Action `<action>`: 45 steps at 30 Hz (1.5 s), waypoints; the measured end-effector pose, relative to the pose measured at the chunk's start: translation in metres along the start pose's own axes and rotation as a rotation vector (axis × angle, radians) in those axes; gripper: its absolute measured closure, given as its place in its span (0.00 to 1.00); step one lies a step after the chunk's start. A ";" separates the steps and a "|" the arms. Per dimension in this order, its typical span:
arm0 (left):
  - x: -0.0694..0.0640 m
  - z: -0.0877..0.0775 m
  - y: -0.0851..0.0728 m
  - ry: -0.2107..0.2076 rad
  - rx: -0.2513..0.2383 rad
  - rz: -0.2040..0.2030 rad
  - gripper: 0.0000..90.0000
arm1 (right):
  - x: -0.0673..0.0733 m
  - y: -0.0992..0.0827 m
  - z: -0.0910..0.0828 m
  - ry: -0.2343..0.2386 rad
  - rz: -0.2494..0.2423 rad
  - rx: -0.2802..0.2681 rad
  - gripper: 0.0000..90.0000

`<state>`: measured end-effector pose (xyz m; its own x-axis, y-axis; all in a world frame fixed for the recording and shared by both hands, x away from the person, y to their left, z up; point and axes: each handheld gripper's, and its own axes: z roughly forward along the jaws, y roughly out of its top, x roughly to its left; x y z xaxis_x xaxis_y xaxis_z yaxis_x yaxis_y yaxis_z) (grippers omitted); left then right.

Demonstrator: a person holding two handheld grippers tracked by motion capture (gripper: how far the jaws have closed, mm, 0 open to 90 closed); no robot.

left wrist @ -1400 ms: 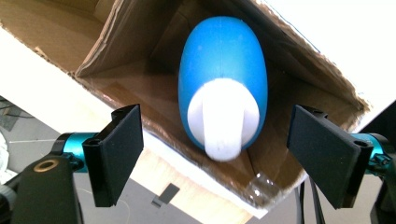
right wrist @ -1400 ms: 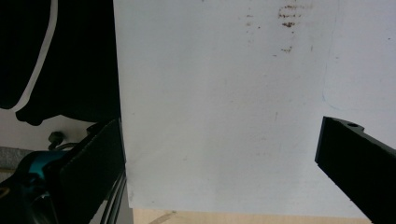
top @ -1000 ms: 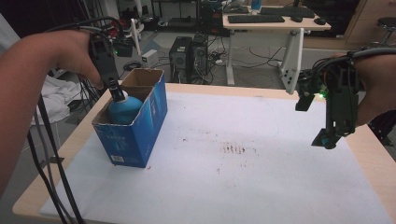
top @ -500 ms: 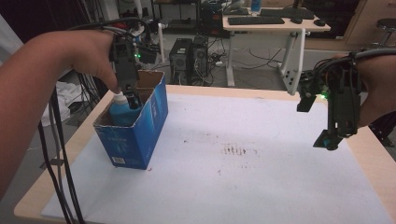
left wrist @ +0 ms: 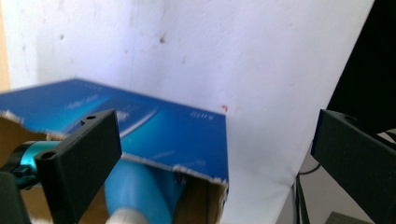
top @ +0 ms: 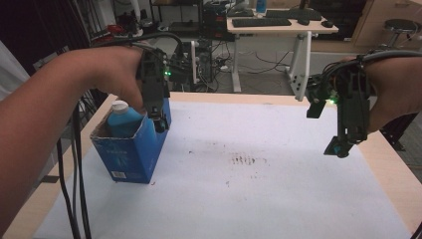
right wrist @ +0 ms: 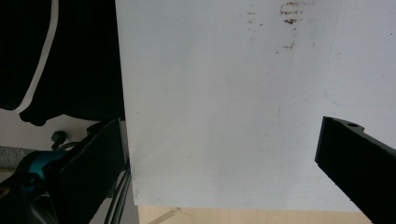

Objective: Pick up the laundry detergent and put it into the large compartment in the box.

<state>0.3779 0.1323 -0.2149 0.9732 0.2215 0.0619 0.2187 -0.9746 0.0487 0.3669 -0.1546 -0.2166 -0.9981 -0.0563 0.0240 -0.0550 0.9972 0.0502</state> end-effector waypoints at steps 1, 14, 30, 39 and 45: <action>-0.002 0.004 0.003 -0.018 -0.005 0.014 0.02 | 0.001 0.001 0.000 -0.003 0.004 -0.001 0.01; -0.002 0.050 0.024 -0.074 0.016 0.033 0.02 | 0.002 0.006 -0.005 -0.011 -0.017 -0.003 0.01; 0.007 0.060 0.026 -0.071 0.030 0.057 0.02 | -0.002 0.004 -0.006 -0.006 -0.032 -0.009 0.01; 0.007 0.060 0.024 -0.071 0.026 0.061 0.02 | -0.003 0.007 -0.005 -0.007 -0.033 -0.009 0.01; 0.007 0.060 0.023 -0.065 0.024 0.065 0.02 | -0.004 0.009 -0.004 -0.004 -0.035 -0.002 0.01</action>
<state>0.3938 0.1090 -0.2733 0.9878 0.1558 -0.0008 0.1558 -0.9875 0.0224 0.3704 -0.1460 -0.2126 -0.9957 -0.0905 0.0183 -0.0895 0.9946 0.0531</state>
